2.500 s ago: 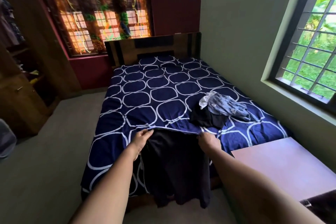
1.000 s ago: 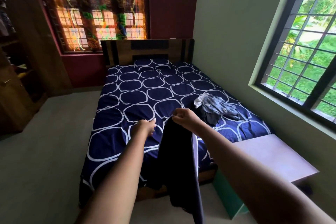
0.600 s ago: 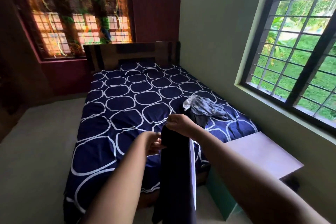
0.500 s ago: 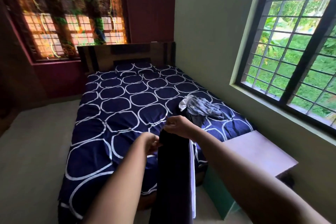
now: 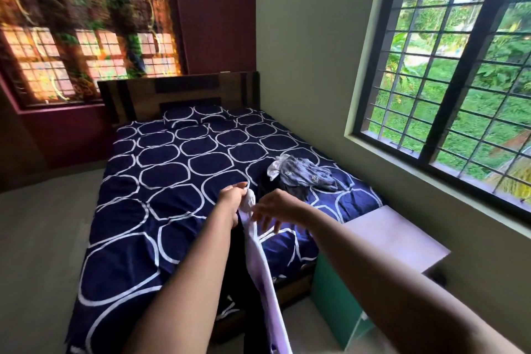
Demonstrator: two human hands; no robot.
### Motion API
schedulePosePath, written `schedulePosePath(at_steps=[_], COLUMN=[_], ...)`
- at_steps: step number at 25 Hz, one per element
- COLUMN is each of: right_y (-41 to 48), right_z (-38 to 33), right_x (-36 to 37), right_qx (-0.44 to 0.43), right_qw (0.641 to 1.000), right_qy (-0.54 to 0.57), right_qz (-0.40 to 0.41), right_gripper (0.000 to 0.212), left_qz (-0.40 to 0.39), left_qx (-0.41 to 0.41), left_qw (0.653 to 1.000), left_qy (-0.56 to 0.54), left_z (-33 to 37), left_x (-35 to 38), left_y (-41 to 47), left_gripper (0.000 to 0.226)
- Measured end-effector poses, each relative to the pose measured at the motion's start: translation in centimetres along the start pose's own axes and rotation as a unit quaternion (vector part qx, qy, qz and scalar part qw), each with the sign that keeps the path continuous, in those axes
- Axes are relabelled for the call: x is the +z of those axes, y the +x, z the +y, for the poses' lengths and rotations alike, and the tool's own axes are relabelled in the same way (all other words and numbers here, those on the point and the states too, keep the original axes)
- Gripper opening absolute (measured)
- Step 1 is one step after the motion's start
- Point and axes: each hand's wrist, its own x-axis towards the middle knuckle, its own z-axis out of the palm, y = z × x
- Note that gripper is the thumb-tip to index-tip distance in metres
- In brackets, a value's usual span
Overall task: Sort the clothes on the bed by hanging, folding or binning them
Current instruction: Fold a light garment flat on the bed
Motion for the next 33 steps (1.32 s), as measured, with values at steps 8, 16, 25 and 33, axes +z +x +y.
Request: schedulePosePath(at_steps=[8,16,25,33], right_y=[2.5,2.7,2.0,2.8], right_z=[0.3,0.1,0.9,0.8], right_x=[-1.7,-0.9,1.1,-0.2], right_qx=[-0.081,-0.122,-0.088,0.025], right_qw=[0.978,0.980,0.992,0.941], right_qy=[0.088,0.140,0.091,-0.290], right_qz=[0.169,0.065,0.027,0.174], right_gripper=[0.033,0.011,0.020,0.021], left_qz=[-0.179,-0.122,-0.096,0.009], left_qx=[0.191,0.314,0.380,0.393], left_qw=[0.942,0.906,0.896,0.880], left_qy=[0.210,0.255,0.208,0.267], left_z=[3.1,4.8,6.4,5.9], left_x=[-1.6,-3.5,-5.0,-7.6], left_y=[-1.5,-2.3,-3.7,-3.3], left_gripper=[0.027,0.029,0.026,0.019])
